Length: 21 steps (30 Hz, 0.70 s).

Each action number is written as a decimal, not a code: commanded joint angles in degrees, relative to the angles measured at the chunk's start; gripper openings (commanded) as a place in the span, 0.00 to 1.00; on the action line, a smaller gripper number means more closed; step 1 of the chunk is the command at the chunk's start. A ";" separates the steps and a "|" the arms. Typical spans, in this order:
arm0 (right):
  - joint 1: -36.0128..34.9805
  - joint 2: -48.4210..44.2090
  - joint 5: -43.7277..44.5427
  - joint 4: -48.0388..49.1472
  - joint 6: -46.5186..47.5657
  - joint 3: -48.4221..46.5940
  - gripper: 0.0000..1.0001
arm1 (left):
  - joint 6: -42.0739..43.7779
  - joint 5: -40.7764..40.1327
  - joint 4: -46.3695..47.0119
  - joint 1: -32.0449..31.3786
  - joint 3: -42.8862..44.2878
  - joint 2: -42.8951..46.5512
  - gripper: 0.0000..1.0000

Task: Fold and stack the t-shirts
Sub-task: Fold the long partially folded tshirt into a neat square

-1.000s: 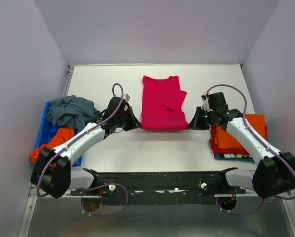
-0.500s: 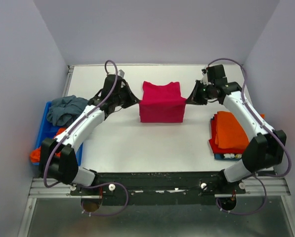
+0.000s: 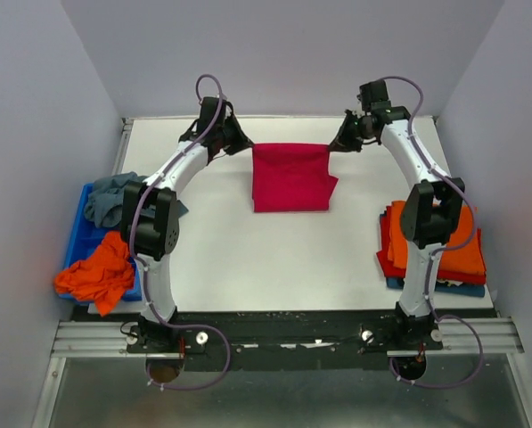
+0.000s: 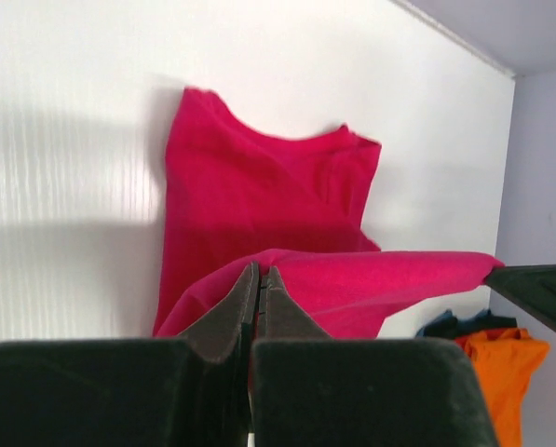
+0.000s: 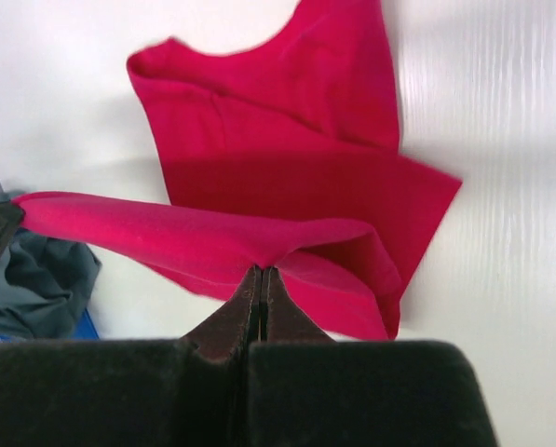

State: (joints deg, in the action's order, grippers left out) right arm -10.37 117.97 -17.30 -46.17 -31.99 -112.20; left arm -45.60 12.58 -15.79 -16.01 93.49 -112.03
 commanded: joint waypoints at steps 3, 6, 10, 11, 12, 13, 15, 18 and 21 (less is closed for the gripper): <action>3.34 15.68 -3.08 -2.96 -1.59 -15.82 0.02 | -1.76 5.78 1.28 3.35 13.80 -14.95 0.01; 4.57 22.11 -4.06 -2.87 -2.20 -22.69 0.35 | -2.39 9.74 2.87 3.97 19.95 -21.89 0.44; 4.92 21.78 -2.13 2.21 -0.71 -19.22 1.00 | -1.16 9.40 3.04 4.32 23.23 -25.70 0.89; 4.83 20.56 -2.56 4.84 -0.10 -16.15 0.99 | -0.98 9.39 5.22 4.41 21.57 -25.17 0.89; 4.83 19.32 -3.17 7.82 0.26 -13.25 0.94 | -0.89 9.66 7.16 4.50 19.82 -24.47 0.89; 4.83 18.09 -3.44 10.03 0.61 -10.17 0.89 | -0.63 10.09 9.61 4.50 17.88 -24.12 0.89; 4.83 17.38 -3.27 12.68 1.57 -7.34 0.83 | -0.19 10.62 11.91 4.41 14.80 -23.50 0.86; 4.66 19.92 -5.63 12.16 2.72 -9.51 0.73 | -0.10 11.41 15.52 4.32 10.32 -22.62 0.81; 4.40 22.73 -6.34 11.19 2.72 -12.68 0.70 | -0.19 11.68 18.34 4.32 8.20 -22.53 0.71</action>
State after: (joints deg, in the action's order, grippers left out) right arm -5.30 138.32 -21.04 -37.63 -30.79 -120.92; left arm -46.57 22.26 -3.05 -11.64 104.92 -137.16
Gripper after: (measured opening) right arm 0.710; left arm 0.777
